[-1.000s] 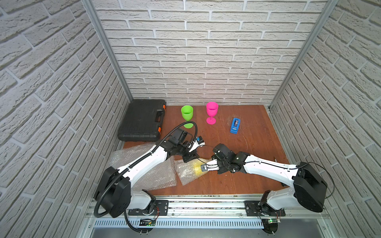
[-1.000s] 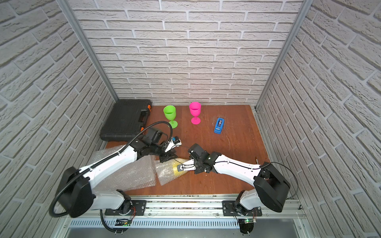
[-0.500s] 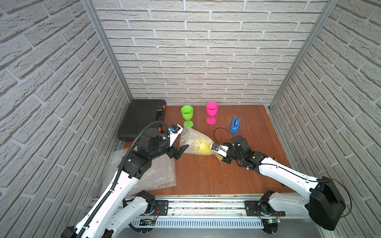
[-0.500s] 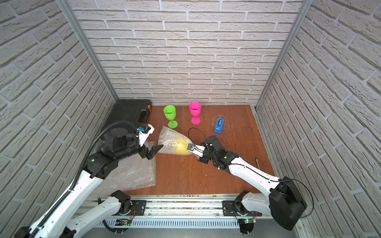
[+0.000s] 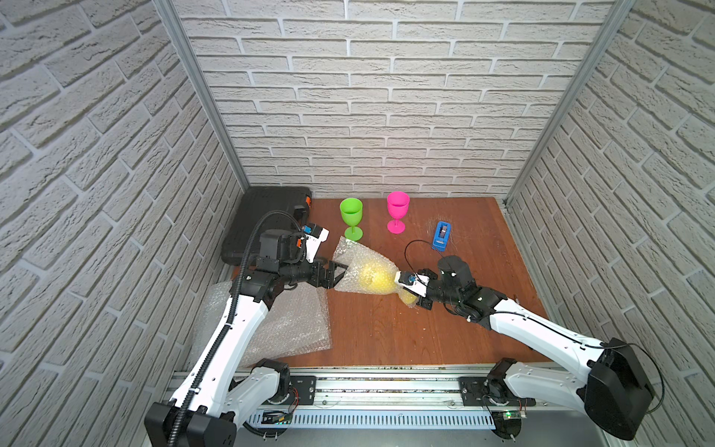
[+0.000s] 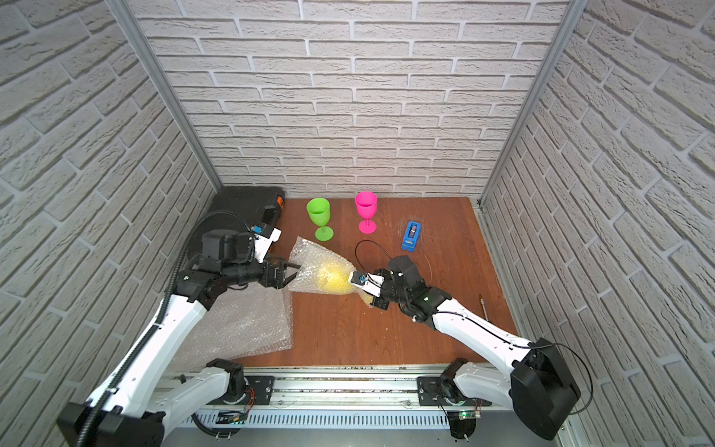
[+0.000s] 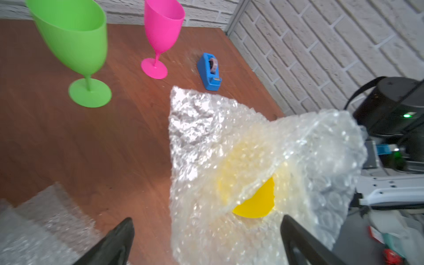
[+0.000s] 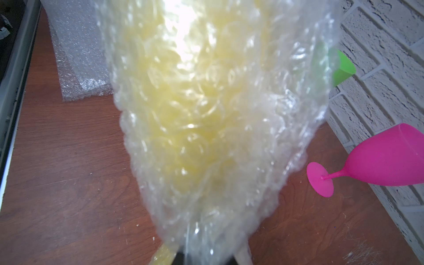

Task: Wrap wine glasses in bubble wrap
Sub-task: Pick up the bubble wrap from the center of the board, then wrap the wine glass in bubble wrap.

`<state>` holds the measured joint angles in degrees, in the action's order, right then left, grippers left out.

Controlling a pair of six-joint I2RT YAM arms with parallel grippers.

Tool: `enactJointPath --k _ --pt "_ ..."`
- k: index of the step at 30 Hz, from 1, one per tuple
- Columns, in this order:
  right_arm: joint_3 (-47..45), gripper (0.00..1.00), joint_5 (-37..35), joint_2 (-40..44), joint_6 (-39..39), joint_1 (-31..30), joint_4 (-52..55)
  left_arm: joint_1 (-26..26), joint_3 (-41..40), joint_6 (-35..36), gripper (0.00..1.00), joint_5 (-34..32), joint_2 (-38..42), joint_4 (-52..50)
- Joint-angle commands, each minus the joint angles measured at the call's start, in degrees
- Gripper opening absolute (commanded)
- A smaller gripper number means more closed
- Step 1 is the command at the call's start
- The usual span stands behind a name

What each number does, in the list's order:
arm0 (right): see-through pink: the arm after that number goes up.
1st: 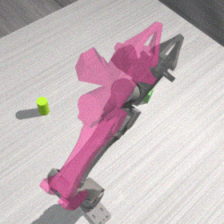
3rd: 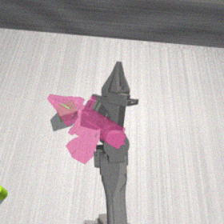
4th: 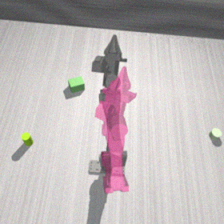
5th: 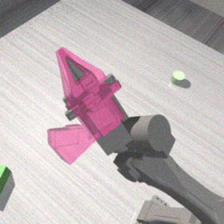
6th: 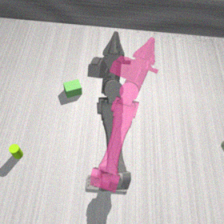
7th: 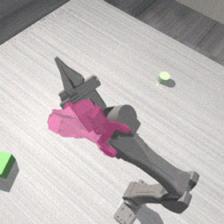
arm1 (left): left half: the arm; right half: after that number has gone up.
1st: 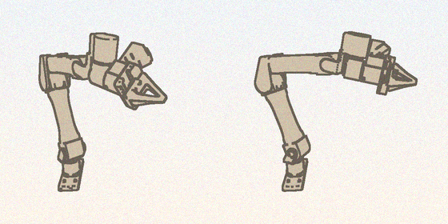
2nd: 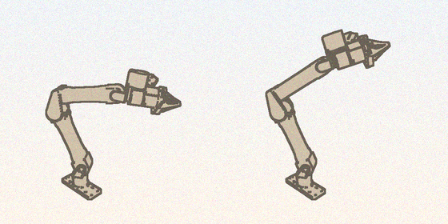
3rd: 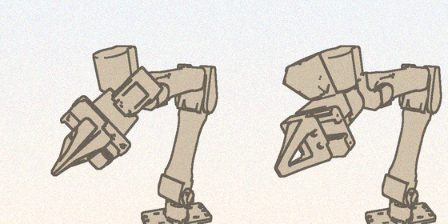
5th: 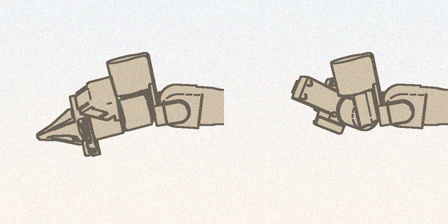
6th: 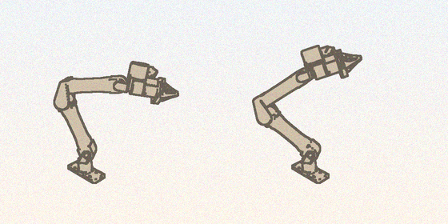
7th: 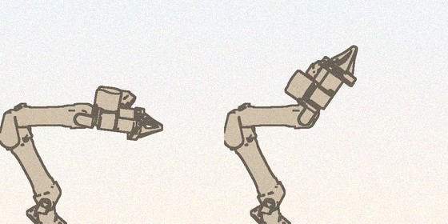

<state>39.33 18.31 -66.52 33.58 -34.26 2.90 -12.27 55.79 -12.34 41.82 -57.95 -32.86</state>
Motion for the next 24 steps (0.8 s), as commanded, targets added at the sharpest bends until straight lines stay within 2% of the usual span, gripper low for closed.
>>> enactJointPath --k 1,3,9,17,20,22,24 --pt "2.11 0.03 2.09 0.23 -0.63 0.18 -0.14 0.49 -0.57 -2.19 0.98 11.14 -0.18 7.26" --pt "2.12 0.03 1.59 0.12 -0.64 0.16 -0.07 0.54 -0.68 -2.81 0.98 14.29 -0.19 9.29" --pt "2.68 0.03 0.97 -0.94 -0.66 0.3 0.79 1.4 -0.78 -4.24 0.98 17.5 0.54 11.63" --pt "4.13 0.03 1.23 -1.7 -0.69 0.25 2.76 0.42 -0.39 -2.0 0.98 16.54 -2.59 8.06" --pt "4.54 0.03 0.9 -2.48 -0.66 0.33 3.41 0.41 -1.12 -4.45 0.98 19.56 -1.46 12.76" --pt "4.57 0.03 0.91 -2.55 -0.71 0.33 3.56 0.34 -1.26 -4.17 0.98 17.55 -0.8 12.16" --pt "4.36 0.03 1.0 -2.47 -0.64 0.33 3.22 0.06 0.86 0.61 0.98 14.3 -2.51 4.62"
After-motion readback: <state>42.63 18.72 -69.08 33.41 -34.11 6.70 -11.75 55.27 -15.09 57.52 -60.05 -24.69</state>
